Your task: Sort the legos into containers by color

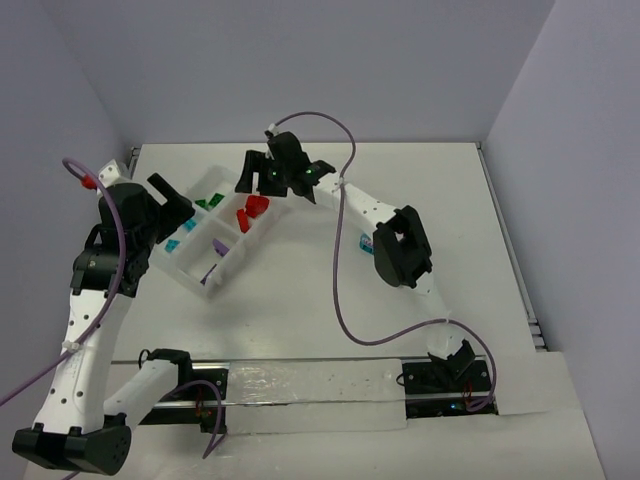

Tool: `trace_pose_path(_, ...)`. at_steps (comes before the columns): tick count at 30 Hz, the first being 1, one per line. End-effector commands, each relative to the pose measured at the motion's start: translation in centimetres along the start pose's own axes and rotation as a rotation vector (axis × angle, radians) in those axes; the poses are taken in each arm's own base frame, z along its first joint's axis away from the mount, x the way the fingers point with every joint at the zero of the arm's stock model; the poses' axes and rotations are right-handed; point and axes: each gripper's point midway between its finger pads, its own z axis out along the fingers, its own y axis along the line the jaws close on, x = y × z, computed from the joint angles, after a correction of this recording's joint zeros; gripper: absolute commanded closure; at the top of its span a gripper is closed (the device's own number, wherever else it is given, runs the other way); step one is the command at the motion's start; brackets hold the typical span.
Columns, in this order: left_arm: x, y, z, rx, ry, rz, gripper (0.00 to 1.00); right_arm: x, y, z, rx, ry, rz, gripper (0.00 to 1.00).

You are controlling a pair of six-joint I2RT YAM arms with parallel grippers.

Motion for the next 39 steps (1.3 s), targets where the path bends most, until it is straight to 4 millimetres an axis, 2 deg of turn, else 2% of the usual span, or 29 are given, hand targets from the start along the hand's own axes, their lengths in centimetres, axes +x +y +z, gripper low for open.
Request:
trace_pose_path(1,-0.7,-0.3,-0.4,0.020,-0.024,-0.002,0.07,-7.1,3.1,-8.8,-0.014,-0.179,-0.034,0.18)
trace_pose_path(3,-0.7,-1.0,-0.4,0.054,-0.016,0.017,0.08,-8.0,0.3,-13.4,0.095,-0.251,-0.031,0.18)
trace_pose_path(5,-0.7,-1.8,-0.3,0.095,-0.009,0.034,0.09,-8.0,-3.5,-16.6,0.225,-0.289,-0.018,0.19)
trace_pose_path(6,-0.4,-2.1,-0.2,0.109,0.003,0.037,0.09,-7.4,-4.5,-17.7,0.253,-0.286,-0.016,0.19)
trace_pose_path(7,-0.3,-2.5,-0.1,0.126,0.018,0.043,0.09,-6.8,-7.1,-19.7,0.310,-0.291,0.011,0.19)
trace_pose_path(8,-0.3,-2.9,-0.1,0.142,0.032,0.050,0.09,-5.5,-9.5,-21.4,0.344,-0.276,0.038,0.19)
trace_pose_path(10,0.0,-3.3,0.1,0.151,0.053,0.063,0.09,-2.4,-13.1,-23.6,0.386,-0.234,0.094,0.18)
trace_pose_path(11,0.0,-3.2,0.3,0.142,0.058,0.069,0.09,0.0,-16.6,-24.7,0.456,-0.204,0.135,0.18)
trace_pose_path(15,-0.2,-3.5,1.1,0.136,0.069,0.101,0.09,3.8,-20.7,-28.5,0.560,-0.205,0.212,0.17)
trace_pose_path(18,-0.3,-4.0,1.7,0.143,0.078,0.120,0.09,5.6,-22.9,-28.6,0.589,-0.175,0.262,0.15)
trace_pose_path(20,-0.5,-4.1,1.9,0.138,0.075,0.127,0.09,6.0,-23.5,-28.0,0.583,-0.157,0.279,0.14)
trace_pose_path(24,-2.0,-3.2,1.6,0.072,0.034,0.169,0.08,5.1,-25.2,-26.1,0.593,-0.130,0.299,0.13)
trace_pose_path(28,-2.1,-2.6,0.9,0.062,0.016,0.171,0.07,4.6,-27.2,-24.1,0.638,-0.095,0.305,0.13)
trace_pose_path(33,-1.5,-1.9,0.7,0.048,0.026,0.161,0.07,4.5,-28.3,-22.3,0.651,-0.076,0.319,0.13)
trace_pose_path(39,-1.4,-1.9,0.6,0.049,0.029,0.164,0.07,6.3,-28.0,-20.3,0.644,-0.031,0.312,0.13)
